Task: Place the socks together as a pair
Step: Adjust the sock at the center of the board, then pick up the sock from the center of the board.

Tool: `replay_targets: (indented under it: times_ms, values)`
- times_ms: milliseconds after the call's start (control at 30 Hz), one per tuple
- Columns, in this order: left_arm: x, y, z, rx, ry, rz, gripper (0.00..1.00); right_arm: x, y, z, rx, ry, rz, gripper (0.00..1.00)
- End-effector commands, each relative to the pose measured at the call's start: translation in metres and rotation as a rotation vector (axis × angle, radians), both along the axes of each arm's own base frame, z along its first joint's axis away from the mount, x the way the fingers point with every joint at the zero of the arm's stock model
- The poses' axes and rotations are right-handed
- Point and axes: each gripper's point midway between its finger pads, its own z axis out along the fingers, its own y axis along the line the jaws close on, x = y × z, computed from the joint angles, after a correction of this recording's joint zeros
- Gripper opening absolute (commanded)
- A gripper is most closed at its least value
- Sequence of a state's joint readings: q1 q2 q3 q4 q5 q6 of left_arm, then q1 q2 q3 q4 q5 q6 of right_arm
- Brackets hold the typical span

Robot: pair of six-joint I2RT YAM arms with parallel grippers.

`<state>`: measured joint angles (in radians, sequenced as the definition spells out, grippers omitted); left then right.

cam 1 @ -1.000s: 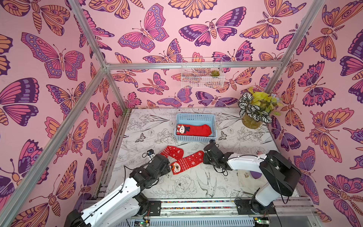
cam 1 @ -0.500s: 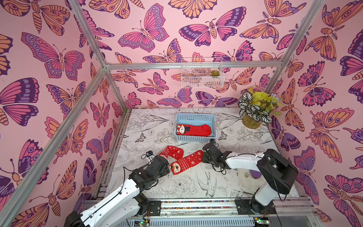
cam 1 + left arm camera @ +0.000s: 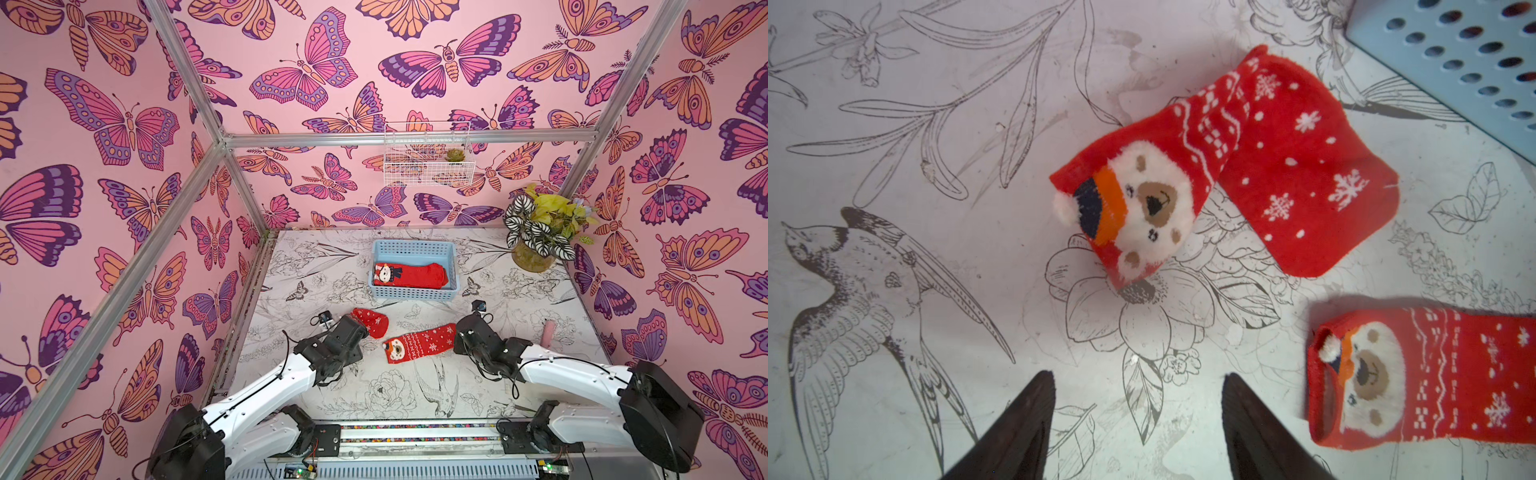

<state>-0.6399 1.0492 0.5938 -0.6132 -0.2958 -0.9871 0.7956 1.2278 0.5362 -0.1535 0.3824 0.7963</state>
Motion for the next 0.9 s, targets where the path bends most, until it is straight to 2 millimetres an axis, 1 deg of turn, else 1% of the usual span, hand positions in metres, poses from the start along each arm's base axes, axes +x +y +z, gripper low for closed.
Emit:
replay_targets:
  times_ms: [0,67,167,267,300,333,433,500,567,667,867]
  values:
    - [0.01,-0.006,0.004,-0.067,-0.031,0.008,0.65,-0.001,-0.01,0.023,-0.072,-0.062,0.039,0.27]
    - [0.013,-0.007,0.004,-0.088,-0.04,0.012,0.64,0.0,-0.015,0.042,-0.102,-0.115,0.068,0.29]
    - [0.017,-0.004,0.002,-0.115,-0.024,0.021,0.55,0.003,-0.021,0.069,-0.15,-0.194,0.104,0.29]
    - [0.021,-0.008,0.003,-0.155,-0.006,0.003,0.47,0.008,-0.02,0.086,-0.187,-0.281,0.154,0.28]
    - [0.023,-0.008,0.003,-0.153,-0.001,-0.002,0.46,0.01,-0.021,0.088,-0.192,-0.303,0.151,0.28]
    - [0.023,-0.007,0.002,-0.144,0.004,-0.01,0.46,0.01,-0.023,0.088,-0.185,-0.305,0.136,0.27]
    - [0.023,0.001,-0.008,-0.096,0.028,-0.026,0.46,0.005,-0.018,0.077,-0.131,-0.306,0.155,0.26]
    - [0.022,0.006,-0.015,-0.086,0.051,-0.012,0.47,0.003,-0.022,0.073,-0.111,-0.318,0.136,0.26]
    - [0.022,0.01,-0.018,-0.074,0.058,-0.007,0.47,0.0,-0.021,0.078,-0.108,-0.329,0.164,0.27]
    - [0.024,0.021,-0.021,-0.031,0.049,0.025,0.5,0.001,-0.021,0.082,-0.098,-0.365,0.169,0.27]
    - [0.031,0.013,-0.033,-0.083,0.065,0.024,0.49,-0.003,-0.012,0.084,-0.045,-0.371,0.208,0.27]
